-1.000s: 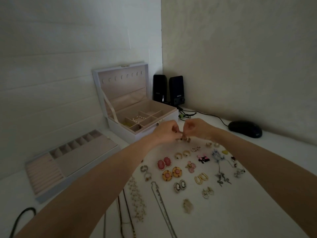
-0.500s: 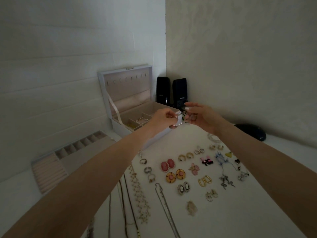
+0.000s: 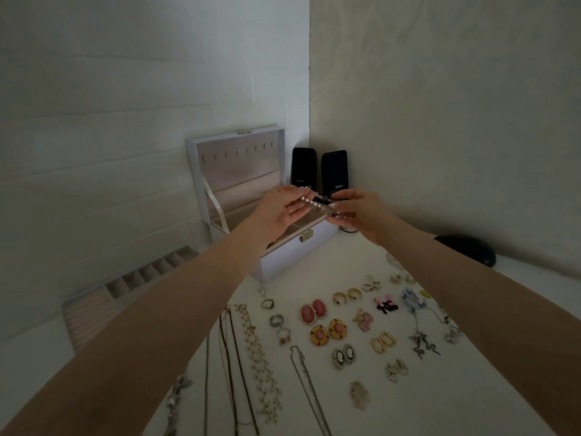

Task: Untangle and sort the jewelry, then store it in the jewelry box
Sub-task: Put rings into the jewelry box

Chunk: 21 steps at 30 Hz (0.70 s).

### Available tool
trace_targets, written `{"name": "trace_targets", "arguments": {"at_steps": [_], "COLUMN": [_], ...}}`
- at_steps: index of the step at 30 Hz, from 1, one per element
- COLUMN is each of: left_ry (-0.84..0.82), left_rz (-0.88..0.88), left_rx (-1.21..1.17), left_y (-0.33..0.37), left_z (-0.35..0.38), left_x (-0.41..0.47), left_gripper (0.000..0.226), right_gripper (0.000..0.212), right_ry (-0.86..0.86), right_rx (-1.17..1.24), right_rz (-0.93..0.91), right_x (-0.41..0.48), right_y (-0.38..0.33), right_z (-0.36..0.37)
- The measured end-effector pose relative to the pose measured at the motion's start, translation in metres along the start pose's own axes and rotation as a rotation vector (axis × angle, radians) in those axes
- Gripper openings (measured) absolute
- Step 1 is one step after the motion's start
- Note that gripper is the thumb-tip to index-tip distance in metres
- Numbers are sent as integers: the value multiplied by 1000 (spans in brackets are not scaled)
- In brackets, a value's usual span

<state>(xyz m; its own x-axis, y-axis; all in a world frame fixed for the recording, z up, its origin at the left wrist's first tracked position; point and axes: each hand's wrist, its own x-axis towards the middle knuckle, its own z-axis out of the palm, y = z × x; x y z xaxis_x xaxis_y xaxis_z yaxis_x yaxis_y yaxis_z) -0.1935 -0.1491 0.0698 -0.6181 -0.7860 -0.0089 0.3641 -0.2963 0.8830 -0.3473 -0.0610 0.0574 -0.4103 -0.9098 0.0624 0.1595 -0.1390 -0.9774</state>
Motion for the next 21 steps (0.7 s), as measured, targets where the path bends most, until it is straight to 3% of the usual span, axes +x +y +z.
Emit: {"name": "trace_targets", "arguments": {"at_steps": [4,8,13,21], "left_ry": [45,199,277,268], "left_rz": [40,139,174,48], "left_rx": [21,437,737,821], "left_y": [0,5,14,-1], "left_z": [0,-2,-3,-10], "left_x": [7,18,40,75], "left_gripper": [20,25,19,21], "right_gripper": [15,15,14,14], "right_ry": [51,121,135,223], "right_rx": [-67,-250,-450,-764], "right_rz": [-27,-74,-95,-159], "right_x": [9,29,56,100], "right_y": [-1,-4,-4,15], "right_z": [7,11,22,23]}}
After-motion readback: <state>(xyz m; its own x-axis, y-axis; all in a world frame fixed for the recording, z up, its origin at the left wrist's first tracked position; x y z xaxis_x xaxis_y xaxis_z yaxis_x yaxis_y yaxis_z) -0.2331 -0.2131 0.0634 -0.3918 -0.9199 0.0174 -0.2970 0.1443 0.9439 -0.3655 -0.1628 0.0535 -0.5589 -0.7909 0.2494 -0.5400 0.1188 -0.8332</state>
